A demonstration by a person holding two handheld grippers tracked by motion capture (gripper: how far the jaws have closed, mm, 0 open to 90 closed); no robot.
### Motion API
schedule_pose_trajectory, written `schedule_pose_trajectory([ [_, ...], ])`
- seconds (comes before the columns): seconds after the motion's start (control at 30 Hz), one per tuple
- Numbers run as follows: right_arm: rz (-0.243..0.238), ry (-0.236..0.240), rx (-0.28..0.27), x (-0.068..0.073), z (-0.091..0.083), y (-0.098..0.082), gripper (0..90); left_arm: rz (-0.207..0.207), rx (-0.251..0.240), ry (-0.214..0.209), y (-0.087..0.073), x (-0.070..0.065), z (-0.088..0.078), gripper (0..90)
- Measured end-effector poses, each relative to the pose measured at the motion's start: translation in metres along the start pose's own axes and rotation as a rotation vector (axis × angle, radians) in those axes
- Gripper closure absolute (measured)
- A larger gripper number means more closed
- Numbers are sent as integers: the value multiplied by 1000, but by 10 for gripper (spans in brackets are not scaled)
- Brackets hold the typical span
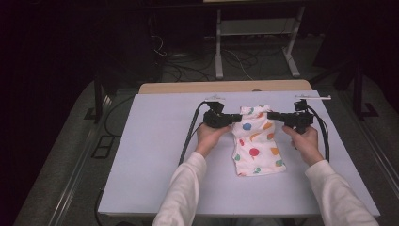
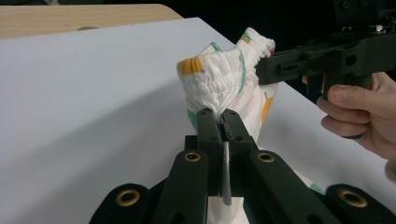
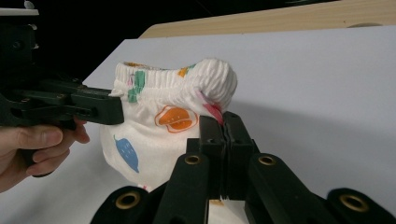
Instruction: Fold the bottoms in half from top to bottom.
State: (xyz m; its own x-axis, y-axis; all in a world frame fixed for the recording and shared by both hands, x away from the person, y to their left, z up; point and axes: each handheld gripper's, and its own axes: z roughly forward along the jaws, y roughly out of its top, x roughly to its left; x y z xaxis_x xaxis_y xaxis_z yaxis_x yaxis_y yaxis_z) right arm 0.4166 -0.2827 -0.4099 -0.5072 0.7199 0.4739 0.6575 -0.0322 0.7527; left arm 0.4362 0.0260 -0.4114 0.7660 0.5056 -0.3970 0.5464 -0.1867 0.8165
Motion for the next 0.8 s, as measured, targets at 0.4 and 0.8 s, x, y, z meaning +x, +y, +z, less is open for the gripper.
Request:
schedule_pose_trajectory([
  [0.4,-30,-3,8,10,-11,-6,875,29,7,-7,-3,-10,-7,878],
  [0.8,-55,-7,22,18,-16,-15,875,39,11,-13,-11,-17,-12,878],
])
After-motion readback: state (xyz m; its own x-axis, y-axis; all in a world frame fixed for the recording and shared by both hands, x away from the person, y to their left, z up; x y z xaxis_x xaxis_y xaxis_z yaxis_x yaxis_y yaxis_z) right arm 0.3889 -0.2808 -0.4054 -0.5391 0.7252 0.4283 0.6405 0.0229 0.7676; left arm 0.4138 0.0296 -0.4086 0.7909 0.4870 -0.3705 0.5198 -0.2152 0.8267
